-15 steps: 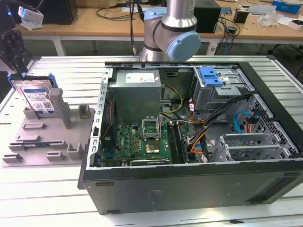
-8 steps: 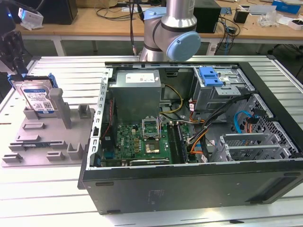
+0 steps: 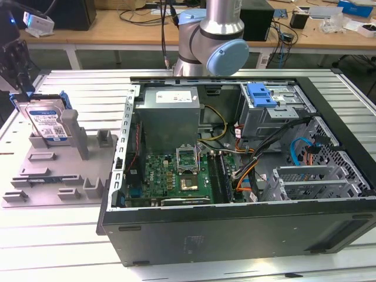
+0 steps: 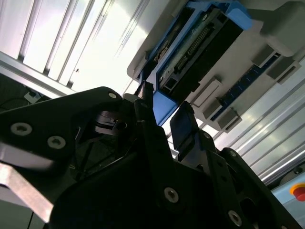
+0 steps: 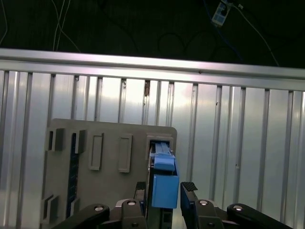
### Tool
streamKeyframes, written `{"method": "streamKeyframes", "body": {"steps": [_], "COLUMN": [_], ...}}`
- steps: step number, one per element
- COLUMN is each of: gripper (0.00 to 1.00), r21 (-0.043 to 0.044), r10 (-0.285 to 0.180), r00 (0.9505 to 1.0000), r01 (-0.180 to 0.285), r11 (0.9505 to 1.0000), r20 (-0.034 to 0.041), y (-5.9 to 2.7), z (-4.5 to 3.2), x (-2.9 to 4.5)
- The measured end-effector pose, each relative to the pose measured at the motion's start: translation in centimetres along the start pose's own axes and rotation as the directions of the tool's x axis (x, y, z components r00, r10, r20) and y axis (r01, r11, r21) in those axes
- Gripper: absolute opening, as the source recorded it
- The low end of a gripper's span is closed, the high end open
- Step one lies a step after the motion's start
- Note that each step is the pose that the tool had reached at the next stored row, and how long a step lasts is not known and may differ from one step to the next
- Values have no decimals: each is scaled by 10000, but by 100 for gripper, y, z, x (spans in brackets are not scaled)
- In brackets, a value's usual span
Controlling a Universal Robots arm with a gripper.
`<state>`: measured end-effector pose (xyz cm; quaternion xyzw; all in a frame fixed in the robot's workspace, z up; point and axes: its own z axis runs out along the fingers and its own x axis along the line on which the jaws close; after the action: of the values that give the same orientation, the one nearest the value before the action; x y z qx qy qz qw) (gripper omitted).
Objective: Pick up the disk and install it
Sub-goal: 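Pick up the disk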
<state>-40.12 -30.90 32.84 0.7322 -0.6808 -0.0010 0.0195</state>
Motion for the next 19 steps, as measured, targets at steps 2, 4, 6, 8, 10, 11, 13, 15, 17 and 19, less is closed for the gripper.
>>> {"method": "streamKeyframes", "body": {"steps": [2, 4, 6, 8, 10, 11, 13, 15, 17, 19], "gripper": [42, 42, 42, 42, 42, 42, 42, 42, 50, 50], "r21": [0, -1, 0, 0, 0, 0, -1, 0, 0, 1], "r10": [1, 0, 0, 1, 0, 0, 0, 0, 0, 0], "r00": [10000, 10000, 10000, 10000, 10000, 10000, 10000, 10000, 10000, 10000], "r01": [-1, 0, 0, -1, 0, 0, 0, 0, 0, 0], "r11": [10000, 10000, 10000, 10000, 10000, 10000, 10000, 10000, 10000, 10000], "r20": [-1, -1, -1, -1, -1, 0, -1, 0, 0, 0], "y": [0, 0, 0, 0, 0, 0, 0, 0, -1, -1], "z": [7, 15, 27, 35, 41, 44, 48, 52, 59, 68], "x": [0, 2, 9, 13, 15, 15, 16, 16, 16, 16]}}
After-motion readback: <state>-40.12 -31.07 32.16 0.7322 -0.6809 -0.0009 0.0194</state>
